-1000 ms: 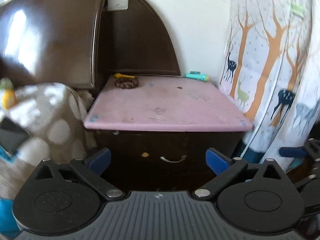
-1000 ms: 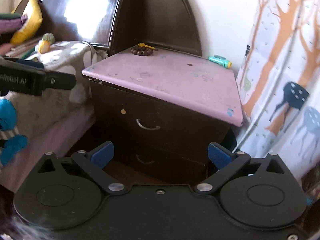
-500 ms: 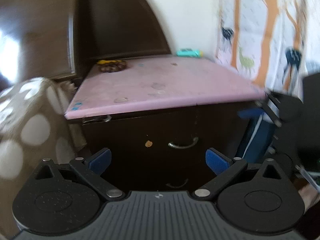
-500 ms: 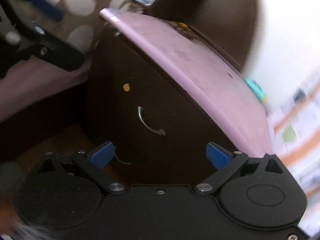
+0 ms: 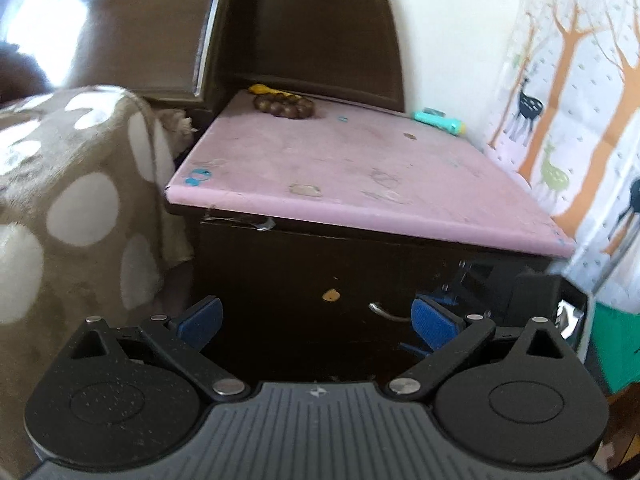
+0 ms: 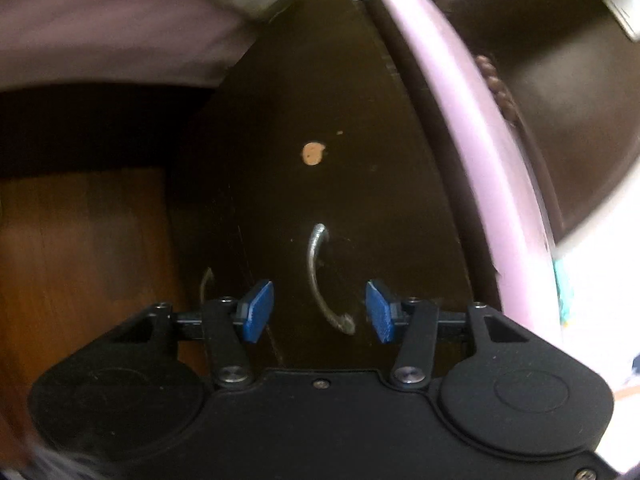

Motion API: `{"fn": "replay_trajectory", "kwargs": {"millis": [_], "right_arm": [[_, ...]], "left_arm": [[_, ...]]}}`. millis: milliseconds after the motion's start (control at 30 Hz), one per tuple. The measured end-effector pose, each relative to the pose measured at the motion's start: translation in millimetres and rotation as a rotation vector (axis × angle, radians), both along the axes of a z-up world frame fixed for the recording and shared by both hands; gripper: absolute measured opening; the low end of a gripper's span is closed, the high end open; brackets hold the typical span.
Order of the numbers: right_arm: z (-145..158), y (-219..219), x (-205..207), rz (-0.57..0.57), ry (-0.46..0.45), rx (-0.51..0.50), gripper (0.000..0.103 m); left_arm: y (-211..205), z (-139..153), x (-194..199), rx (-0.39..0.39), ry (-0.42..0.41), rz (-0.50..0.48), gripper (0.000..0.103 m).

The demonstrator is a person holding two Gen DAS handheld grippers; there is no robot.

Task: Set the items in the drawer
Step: 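Lower the right gripper to the drawer's metal handle and close on it, then pull the drawer open by its handle with the right gripper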

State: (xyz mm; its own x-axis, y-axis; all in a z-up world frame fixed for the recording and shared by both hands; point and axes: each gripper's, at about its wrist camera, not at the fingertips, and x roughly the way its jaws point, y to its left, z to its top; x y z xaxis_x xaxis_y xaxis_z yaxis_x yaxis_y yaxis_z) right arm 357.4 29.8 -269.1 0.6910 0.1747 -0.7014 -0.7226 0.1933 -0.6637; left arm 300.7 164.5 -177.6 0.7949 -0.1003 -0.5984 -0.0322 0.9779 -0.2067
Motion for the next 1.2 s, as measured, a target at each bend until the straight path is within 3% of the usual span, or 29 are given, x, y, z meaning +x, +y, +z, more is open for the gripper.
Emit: {"fn": "replay_trajectory", "kwargs": {"millis": [100,300,533,667,1200], "right_arm": [[-6,2,10,0.006,0.027,-0.028,0.043],[-12,6,21,0.038,0.05,-0.071,0.02],[-3,23,21,0.019,0.044,-0.125,0.025],[-1,17,-6,0.091,0.067,-0.163,0.026],[39,7,-72,0.133,0.166,-0.12,0.026]], "left_arm": [[3,-1,2,-0.012,0.005,0.003,0.102],[0,-1,4,0.023,0.007,-0.012,0.102],[2,2,1,0.06,0.003,-0.02,0.102],[5,3,-2,0.06,-0.003,-0.017,0.102],[-2,21,-14,0.049,-0.107,-0.066,0.102]]}}
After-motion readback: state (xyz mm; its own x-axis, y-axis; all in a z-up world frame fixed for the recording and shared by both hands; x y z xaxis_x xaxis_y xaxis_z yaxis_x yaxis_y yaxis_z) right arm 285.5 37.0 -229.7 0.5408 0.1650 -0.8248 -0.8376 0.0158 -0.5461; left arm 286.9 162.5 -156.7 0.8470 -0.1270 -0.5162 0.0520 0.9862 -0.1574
